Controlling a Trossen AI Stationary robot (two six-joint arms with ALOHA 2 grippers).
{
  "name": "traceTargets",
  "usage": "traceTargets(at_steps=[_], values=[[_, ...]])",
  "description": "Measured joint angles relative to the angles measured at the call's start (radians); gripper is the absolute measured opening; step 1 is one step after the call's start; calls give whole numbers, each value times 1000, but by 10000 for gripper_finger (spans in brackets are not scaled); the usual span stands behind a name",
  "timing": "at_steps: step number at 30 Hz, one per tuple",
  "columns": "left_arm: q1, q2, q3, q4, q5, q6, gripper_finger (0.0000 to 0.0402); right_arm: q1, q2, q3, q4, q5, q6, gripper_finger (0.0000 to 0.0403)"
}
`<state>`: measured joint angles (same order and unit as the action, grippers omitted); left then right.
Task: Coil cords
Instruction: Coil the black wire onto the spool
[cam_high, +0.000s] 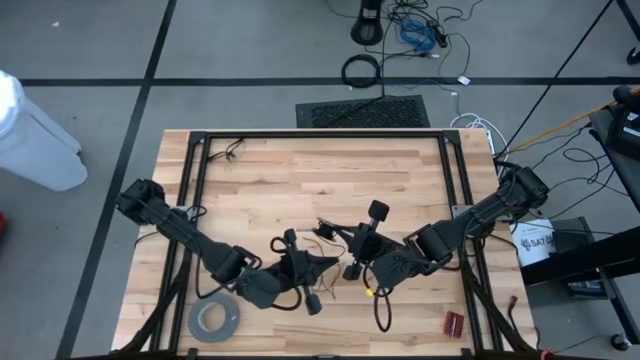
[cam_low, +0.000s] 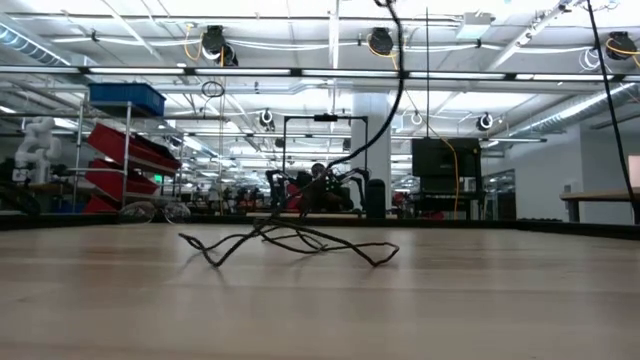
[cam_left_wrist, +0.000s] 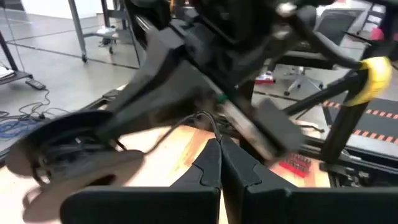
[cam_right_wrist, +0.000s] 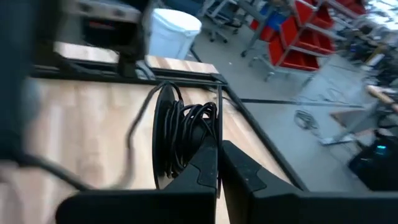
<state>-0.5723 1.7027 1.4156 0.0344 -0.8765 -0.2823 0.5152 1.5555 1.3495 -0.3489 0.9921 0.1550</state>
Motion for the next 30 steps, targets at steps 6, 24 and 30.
traceTargets(at_steps=[6,24,30], values=[[31,39,2,4,11,0,0,3,0,0,41,-30,-20,0],[27,105,0,-84,15,-78,0,66,-77,0,27,-135,4,0],[4,108,0,-110,76,-96,4,85,-93,-1,21,-130,0,0]])
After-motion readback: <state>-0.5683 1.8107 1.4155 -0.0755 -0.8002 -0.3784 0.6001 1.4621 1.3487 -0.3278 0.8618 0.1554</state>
